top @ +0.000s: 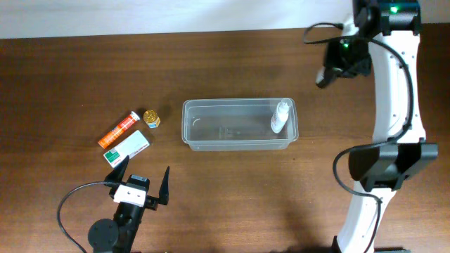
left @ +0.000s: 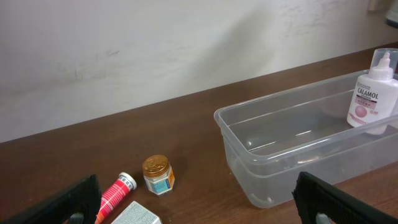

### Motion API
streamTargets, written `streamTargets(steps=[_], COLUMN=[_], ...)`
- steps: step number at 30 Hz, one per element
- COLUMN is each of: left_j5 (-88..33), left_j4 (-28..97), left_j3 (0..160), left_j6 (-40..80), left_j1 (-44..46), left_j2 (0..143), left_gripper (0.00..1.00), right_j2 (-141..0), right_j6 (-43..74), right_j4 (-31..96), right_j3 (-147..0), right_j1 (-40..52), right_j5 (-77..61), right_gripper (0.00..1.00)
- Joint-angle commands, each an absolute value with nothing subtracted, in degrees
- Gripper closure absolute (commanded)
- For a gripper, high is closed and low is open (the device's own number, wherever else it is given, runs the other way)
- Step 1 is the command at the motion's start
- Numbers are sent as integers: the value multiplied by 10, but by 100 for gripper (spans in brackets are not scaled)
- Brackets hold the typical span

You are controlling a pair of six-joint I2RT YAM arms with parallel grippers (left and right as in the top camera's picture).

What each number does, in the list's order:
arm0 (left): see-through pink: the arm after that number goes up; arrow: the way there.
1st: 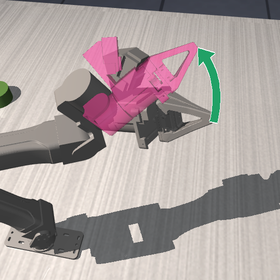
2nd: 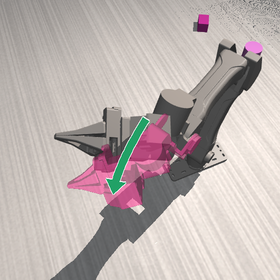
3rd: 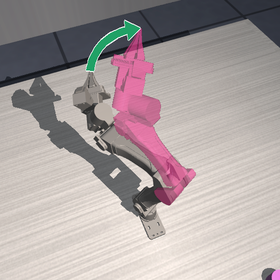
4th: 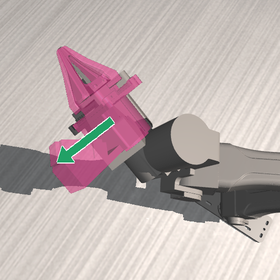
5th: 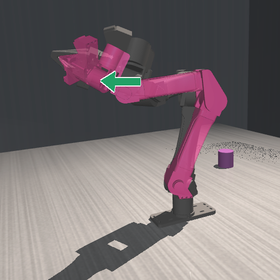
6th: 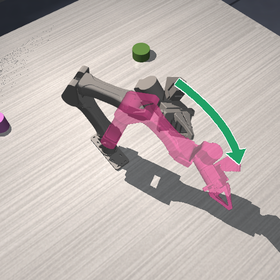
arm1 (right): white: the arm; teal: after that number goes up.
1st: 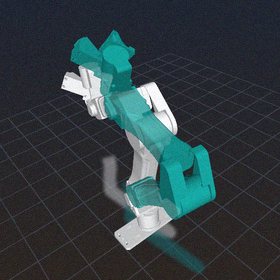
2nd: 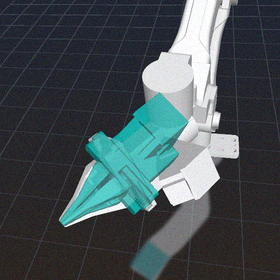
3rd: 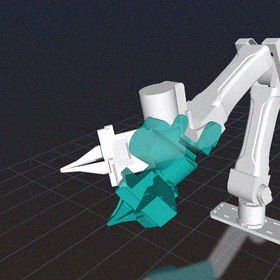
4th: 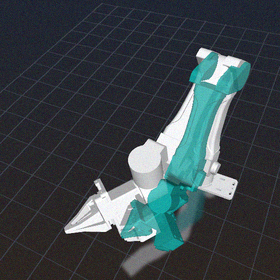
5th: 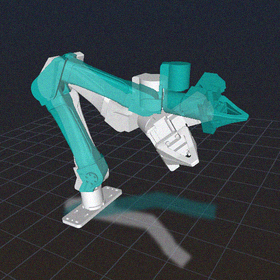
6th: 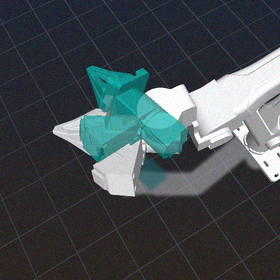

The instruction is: Pack container

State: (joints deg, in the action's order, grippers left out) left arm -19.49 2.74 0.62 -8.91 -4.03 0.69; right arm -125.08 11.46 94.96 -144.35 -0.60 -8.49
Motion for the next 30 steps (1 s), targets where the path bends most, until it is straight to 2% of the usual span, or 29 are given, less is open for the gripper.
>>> streamTargets(steps=[1, 9, 16, 30], left_j5=[-191, -191, -191, -191], left_j4=[31, 31, 31, 31], left_j3=[5, 5, 5, 5], left_j6=[-86, -86, -86, -86], left_j1=[-39, -39, -39, -39], left_j2=[3, 3, 3, 3], left_gripper=[1, 1, 1, 1], right_j2=[-1222, -1221, -1222, -1222], right_j6=[92, 62, 64, 141], right_j4=[957, 963, 973, 903], right_j3=[-1485, -1503, -1461, -1203], right_j1=[35, 128, 210, 248], right_j5=[-136, -130, -52, -4], right_gripper=[83, 83, 83, 83])
